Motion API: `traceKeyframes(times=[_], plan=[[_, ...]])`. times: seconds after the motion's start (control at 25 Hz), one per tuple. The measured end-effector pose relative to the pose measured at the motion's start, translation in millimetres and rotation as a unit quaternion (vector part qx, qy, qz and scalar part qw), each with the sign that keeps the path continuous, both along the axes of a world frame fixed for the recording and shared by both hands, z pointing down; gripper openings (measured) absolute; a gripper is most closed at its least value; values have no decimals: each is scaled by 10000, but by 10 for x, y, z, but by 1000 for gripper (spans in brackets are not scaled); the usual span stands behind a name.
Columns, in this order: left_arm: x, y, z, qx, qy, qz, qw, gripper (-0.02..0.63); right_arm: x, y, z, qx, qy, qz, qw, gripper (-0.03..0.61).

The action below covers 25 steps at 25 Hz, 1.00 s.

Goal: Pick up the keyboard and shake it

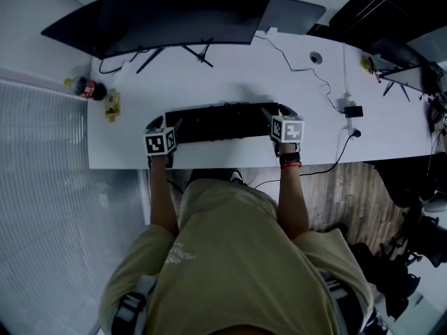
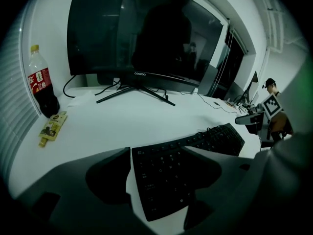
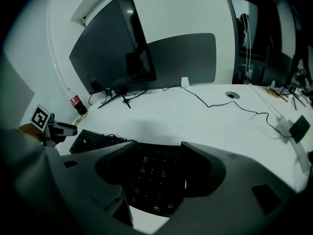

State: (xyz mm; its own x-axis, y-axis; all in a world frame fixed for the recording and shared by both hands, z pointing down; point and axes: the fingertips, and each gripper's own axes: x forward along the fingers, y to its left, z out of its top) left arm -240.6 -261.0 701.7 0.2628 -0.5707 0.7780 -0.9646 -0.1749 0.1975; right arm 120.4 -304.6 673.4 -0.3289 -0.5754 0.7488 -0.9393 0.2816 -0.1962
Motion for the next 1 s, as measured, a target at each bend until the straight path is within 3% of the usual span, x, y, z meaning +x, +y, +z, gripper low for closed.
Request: traceKeyframes(times=[0.68, 1.0], plan=[[-29, -122, 199, -450, 220, 482, 9976, 313, 195, -107, 286, -355, -193, -76, 9992, 282], [-127, -167, 340, -638, 246, 435, 9967, 313, 207, -184, 306, -393, -238, -198, 9987, 282]])
